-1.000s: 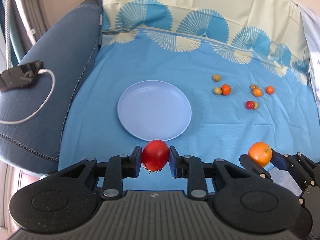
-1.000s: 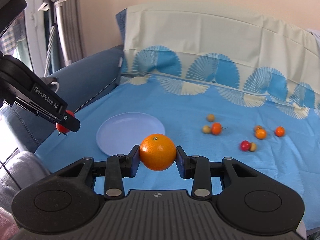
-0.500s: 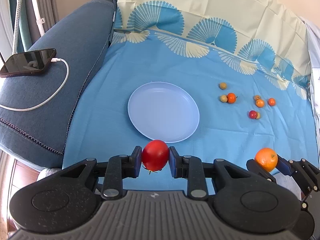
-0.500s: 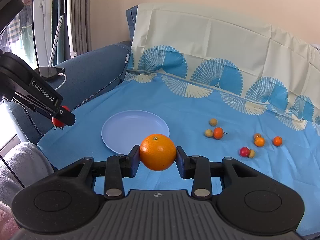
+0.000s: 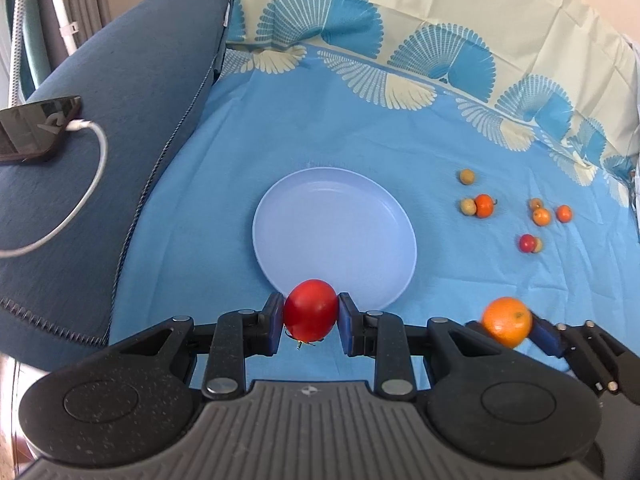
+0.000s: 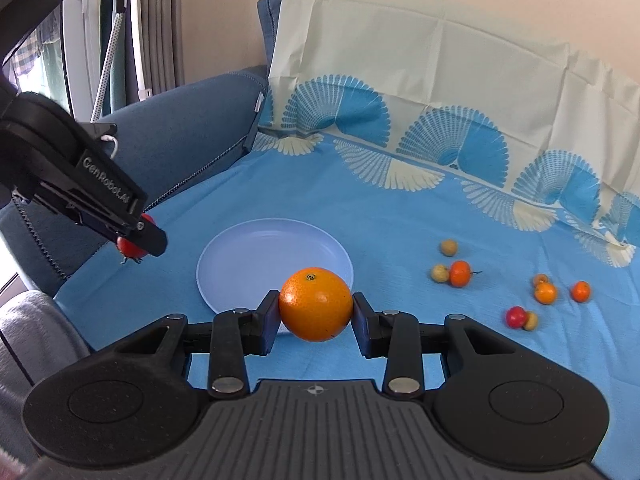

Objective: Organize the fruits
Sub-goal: 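Carry the tomato and tangerine to the blue plate and release both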

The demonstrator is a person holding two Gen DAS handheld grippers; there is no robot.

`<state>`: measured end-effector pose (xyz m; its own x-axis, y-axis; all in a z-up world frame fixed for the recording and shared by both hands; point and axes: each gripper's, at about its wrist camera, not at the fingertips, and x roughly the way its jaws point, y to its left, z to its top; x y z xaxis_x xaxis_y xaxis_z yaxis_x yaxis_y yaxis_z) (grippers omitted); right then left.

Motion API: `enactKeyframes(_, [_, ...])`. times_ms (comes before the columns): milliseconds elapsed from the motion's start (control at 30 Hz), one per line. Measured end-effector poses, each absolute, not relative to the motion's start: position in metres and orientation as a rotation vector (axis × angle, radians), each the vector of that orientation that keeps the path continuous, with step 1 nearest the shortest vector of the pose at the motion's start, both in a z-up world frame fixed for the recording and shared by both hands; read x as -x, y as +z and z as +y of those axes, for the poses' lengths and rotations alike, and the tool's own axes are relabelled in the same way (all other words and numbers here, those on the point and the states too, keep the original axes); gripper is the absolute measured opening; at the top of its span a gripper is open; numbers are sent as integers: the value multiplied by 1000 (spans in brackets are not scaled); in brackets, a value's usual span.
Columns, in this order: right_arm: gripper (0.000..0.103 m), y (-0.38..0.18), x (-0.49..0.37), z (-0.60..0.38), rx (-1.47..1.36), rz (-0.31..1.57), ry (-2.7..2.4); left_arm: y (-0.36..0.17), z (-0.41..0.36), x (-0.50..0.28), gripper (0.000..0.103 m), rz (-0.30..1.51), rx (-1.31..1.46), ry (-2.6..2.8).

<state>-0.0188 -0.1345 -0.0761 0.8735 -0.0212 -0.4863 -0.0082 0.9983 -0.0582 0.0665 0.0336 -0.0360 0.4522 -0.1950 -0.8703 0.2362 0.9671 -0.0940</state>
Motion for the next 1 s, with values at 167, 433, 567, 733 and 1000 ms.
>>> enactKeyframes(167, [39, -88, -24, -130, 66, 542, 12, -51, 18, -99, 31, 1093, -53, -269])
enactKeyframes(433, [39, -110, -81, -129, 78, 601, 22, -88, -1, -141, 31, 1137, -102, -260])
enactKeyframes(567, [39, -124, -98, -129, 91, 642, 25, -108, -5, -155, 31, 1154, -148, -248])
enactKeyframes(733, [39, -137, -110, -128, 110, 676, 25, -124, -6, -164, 34, 1158, -173, -246])
enactKeyframes(1000, [84, -129, -114, -127, 164, 632, 22, -100, 3, -157, 103, 1074, -175, -220])
